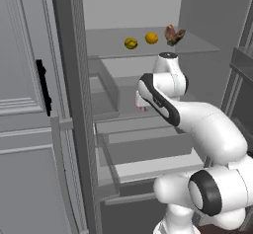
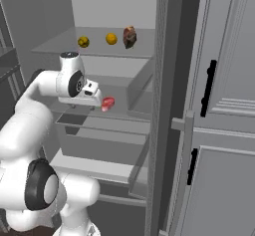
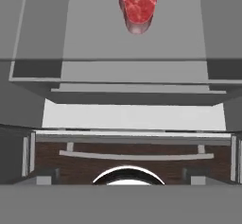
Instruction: Place one lemon and one steak in each tupperware on the nearby counter, to pack two identical lunches.
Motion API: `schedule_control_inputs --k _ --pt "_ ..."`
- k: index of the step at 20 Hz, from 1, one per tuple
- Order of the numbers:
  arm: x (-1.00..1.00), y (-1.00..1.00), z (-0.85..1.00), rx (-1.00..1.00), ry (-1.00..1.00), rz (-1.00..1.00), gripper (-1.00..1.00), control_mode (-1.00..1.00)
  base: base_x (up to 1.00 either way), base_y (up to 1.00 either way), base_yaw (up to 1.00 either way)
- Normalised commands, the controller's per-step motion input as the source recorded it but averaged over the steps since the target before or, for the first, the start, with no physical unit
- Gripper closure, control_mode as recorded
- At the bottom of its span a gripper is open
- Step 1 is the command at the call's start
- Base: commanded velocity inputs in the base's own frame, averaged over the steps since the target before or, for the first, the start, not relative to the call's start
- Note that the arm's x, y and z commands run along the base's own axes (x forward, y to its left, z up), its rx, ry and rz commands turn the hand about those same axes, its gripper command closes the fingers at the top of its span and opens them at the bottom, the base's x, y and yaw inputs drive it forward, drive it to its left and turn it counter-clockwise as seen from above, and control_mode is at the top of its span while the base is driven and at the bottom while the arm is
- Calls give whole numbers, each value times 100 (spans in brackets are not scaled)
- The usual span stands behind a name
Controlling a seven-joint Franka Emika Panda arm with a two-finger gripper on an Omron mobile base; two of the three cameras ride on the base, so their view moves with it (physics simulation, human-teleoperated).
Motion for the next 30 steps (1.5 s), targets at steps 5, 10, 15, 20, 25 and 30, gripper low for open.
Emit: schedule_control_inputs --k 5,10,15,20,25,30 --pt "17 0 -15 0 -36 -4 -100 -100 0 0 0" --pt "3 0 -1 0 -13 -2 -100 -100 0 0 0" --pt "60 -12 0 0 -2 0 -100 -100 0 0 0" --pt "99 -23 -11 0 1 1 -100 -100 0 0 0" --pt "61 -4 -51 0 3 0 -100 -100 0 0 0" --pt "36 4 -59 0 2 1 -100 -100 0 0 0"
